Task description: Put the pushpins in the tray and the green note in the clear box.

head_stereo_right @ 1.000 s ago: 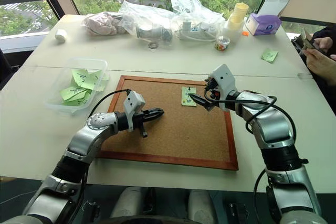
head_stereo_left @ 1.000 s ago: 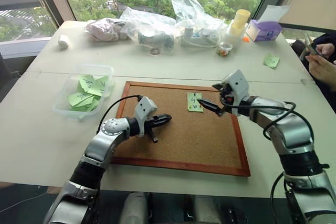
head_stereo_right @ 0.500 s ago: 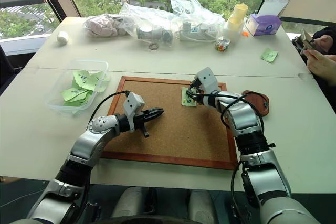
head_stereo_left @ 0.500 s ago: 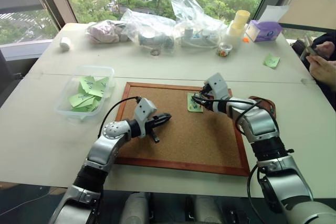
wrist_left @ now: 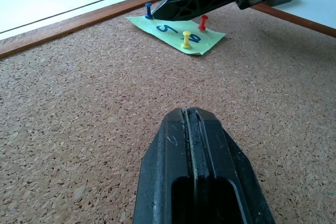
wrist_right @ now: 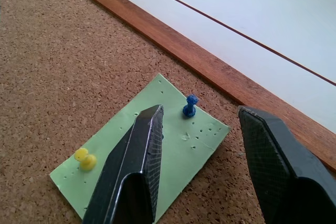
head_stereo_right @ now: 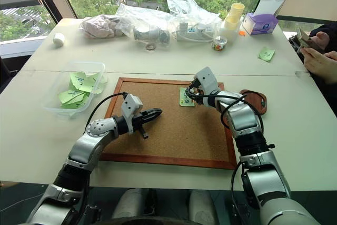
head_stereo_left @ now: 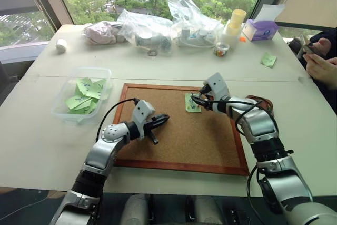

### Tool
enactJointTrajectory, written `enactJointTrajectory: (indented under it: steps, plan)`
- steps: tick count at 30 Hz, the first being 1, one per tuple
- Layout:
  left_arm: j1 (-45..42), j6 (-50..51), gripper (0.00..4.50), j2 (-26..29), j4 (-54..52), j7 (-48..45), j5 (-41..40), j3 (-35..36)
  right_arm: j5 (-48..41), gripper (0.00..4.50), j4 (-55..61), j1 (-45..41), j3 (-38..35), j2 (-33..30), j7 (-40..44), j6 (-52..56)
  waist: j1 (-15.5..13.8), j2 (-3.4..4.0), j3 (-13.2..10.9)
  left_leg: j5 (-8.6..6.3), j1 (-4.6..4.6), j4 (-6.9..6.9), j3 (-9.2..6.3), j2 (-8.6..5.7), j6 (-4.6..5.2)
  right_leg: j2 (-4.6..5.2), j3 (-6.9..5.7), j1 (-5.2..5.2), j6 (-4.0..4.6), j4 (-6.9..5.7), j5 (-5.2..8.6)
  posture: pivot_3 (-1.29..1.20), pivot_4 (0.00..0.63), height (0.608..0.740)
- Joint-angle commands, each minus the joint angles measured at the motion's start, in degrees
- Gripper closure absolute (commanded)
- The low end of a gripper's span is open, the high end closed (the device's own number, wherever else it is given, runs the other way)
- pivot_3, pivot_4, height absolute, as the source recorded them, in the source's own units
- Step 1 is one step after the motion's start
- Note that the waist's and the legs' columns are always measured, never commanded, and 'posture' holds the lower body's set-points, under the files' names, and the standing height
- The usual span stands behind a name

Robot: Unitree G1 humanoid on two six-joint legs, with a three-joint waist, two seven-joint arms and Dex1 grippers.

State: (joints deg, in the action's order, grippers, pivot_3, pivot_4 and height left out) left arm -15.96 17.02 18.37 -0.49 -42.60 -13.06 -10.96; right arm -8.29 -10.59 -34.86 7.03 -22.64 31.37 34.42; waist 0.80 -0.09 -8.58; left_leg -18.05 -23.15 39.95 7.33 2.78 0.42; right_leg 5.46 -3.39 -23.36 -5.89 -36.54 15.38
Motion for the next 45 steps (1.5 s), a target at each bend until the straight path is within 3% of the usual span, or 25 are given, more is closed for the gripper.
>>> enactJointTrajectory:
  steps: [1,9,14,22,34,45]
  plan:
    - [2.36,2.01,4.50,-0.36,1.25,-0.31,0.39,-1.78,0.14,2.24,1.04,-0.40,-0.29,0.64,0.35,-1.09,-0.02,0.00,0.00,0.00,0.00,0.00,0.00,0.00,0.00,0.00,0.00,0.00,0.00,0.00,0.00,0.00,0.150,0.740]
    - [2.90,2.30,4.50,-0.55,0.80,0.11,0.46,-1.69,0.99,2.24,-1.44,-0.98,-0.10,1.26,1.03,-2.18,-0.02,0.01,0.01,0.00,0.01,0.00,-0.01,0.00,0.00,0.01,0.00,0.01,0.00,0.00,0.00,0.00,0.150,0.740]
    - [3.59,2.26,4.50,-0.44,0.72,0.18,0.64,-1.85,1.43,4.48,-2.37,-1.15,0.05,1.60,1.43,-2.99,0.04,0.03,0.02,0.00,0.02,-0.02,0.00,0.01,0.00,0.01,0.01,0.00,0.00,0.00,0.00,0.00,0.150,0.740]
    - [3.23,2.42,4.50,-0.62,1.39,0.22,0.80,-1.88,0.77,4.48,-1.16,-2.04,-1.58,1.81,0.81,-2.45,0.07,0.08,0.05,0.00,0.05,-0.05,-0.01,0.04,0.00,0.01,0.03,0.00,0.00,0.00,0.00,0.00,0.150,0.740]
    - [2.82,2.00,4.50,-1.27,3.97,0.35,1.89,-2.47,-6.58,4.48,13.49,-4.81,-15.08,-2.24,-4.91,9.60,-0.24,0.15,0.10,-0.02,0.05,-0.04,-0.15,0.04,0.03,0.10,0.02,0.03,0.00,0.00,0.00,0.00,0.150,0.740]
    - [1.60,0.81,4.50,-2.13,6.49,-0.35,2.40,-2.66,-8.40,4.48,21.11,13.51,-31.24,-9.15,-10.52,17.31,-0.39,0.71,0.49,-0.22,0.22,-0.06,-0.18,-0.01,0.38,0.15,0.02,0.29,0.00,0.13,0.00,0.00,0.150,0.740]
